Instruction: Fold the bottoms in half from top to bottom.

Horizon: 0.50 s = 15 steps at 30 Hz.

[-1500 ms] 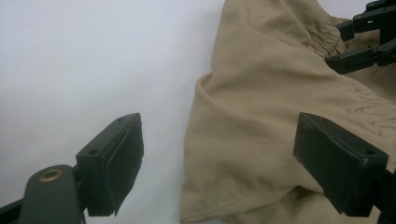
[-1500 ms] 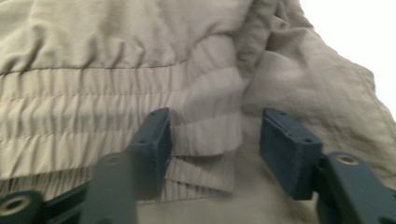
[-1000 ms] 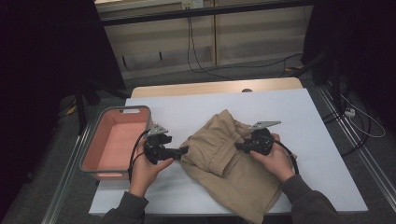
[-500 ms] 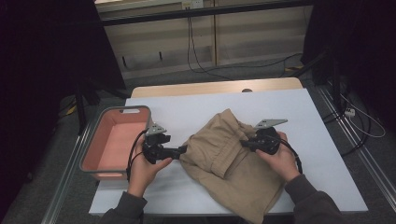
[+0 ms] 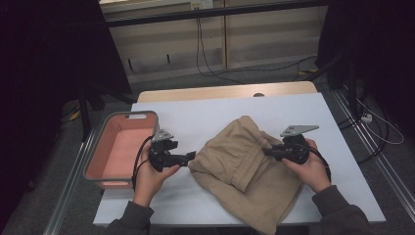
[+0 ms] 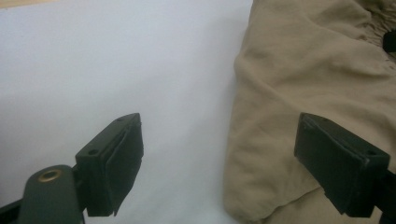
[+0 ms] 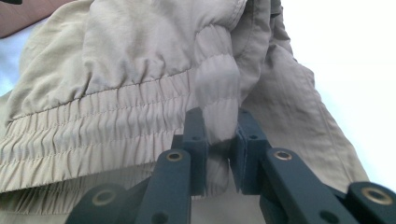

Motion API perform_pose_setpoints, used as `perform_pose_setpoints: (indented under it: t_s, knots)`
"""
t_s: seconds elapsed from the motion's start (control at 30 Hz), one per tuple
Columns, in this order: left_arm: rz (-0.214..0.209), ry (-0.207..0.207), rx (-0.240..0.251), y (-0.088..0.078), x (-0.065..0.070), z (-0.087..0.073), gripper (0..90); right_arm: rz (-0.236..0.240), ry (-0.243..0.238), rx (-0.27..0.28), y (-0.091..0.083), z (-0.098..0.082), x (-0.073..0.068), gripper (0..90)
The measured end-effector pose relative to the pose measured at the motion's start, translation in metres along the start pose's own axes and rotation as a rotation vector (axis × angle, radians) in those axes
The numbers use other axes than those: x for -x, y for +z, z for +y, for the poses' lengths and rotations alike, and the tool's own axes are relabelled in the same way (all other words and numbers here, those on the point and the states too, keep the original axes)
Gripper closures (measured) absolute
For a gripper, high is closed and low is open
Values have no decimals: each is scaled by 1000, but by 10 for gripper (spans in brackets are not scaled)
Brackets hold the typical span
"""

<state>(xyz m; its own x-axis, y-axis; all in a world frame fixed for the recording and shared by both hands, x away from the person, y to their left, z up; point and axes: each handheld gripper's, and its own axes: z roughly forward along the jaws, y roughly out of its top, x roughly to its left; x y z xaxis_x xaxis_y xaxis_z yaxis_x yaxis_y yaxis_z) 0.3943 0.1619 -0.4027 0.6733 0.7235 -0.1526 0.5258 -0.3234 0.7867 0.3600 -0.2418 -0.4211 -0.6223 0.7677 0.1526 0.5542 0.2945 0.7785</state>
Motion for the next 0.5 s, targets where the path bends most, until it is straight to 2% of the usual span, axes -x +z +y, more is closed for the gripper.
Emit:
perform_pose_setpoints:
  t_s: [0.5]
  knots:
    - [-9, 2, -12, 2, 2, 0, 155, 0, -2, 2, -11, -9, 4, 776]
